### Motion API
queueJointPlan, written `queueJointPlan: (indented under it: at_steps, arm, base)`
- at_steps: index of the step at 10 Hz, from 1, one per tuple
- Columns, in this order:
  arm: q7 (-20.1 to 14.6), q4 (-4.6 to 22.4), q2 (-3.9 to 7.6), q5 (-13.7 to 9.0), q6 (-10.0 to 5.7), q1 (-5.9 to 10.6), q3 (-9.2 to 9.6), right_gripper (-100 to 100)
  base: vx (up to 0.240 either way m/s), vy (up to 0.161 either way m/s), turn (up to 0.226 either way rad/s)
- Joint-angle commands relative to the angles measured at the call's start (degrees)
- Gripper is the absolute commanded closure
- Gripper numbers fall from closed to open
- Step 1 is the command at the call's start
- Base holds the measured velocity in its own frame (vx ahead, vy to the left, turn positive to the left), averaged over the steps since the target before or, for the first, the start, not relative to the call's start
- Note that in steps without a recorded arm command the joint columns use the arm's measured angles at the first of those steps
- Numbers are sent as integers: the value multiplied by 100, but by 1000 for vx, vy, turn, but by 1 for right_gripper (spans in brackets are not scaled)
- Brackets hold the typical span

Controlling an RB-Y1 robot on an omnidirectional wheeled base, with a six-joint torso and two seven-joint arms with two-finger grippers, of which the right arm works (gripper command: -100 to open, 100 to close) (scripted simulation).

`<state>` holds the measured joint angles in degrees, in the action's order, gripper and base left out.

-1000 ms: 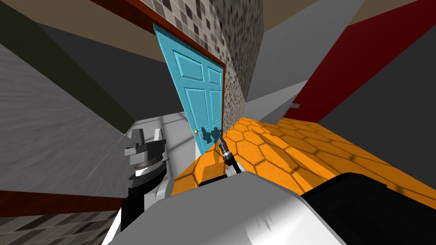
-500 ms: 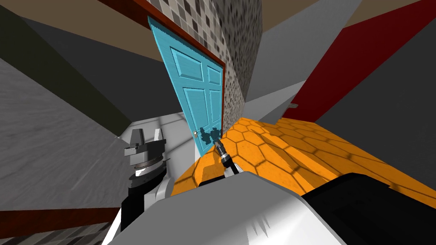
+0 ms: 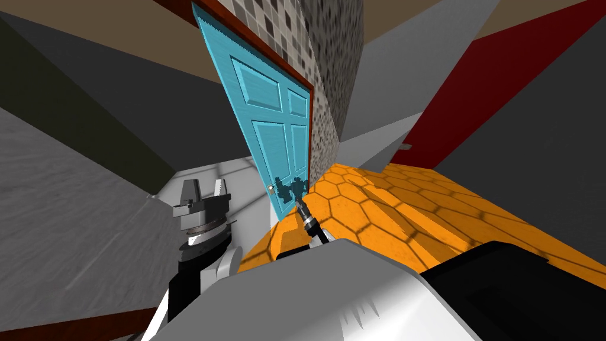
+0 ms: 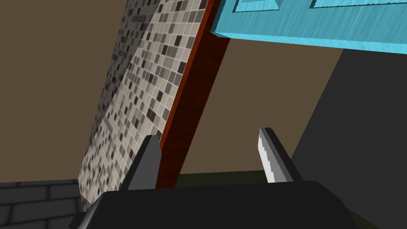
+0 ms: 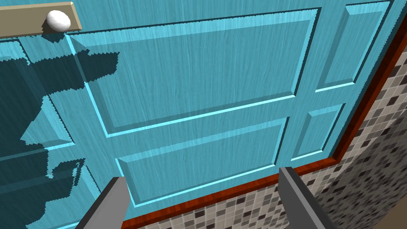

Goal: Push the door open

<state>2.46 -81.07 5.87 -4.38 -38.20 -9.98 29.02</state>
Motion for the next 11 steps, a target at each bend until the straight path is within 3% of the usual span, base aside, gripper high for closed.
queueJointPlan:
  at_steps: [1,10,11]
  arm:
    - [-35,249,4,3,-63,84,117,-100]
    - [-168,1238,-6,26,-186,451,718,-100]
    - [-196,1440,-10,31,-212,526,841,-100]
  base:
    - [91,47,-41]
    - [91,43,-42]
    - [119,66,-60]
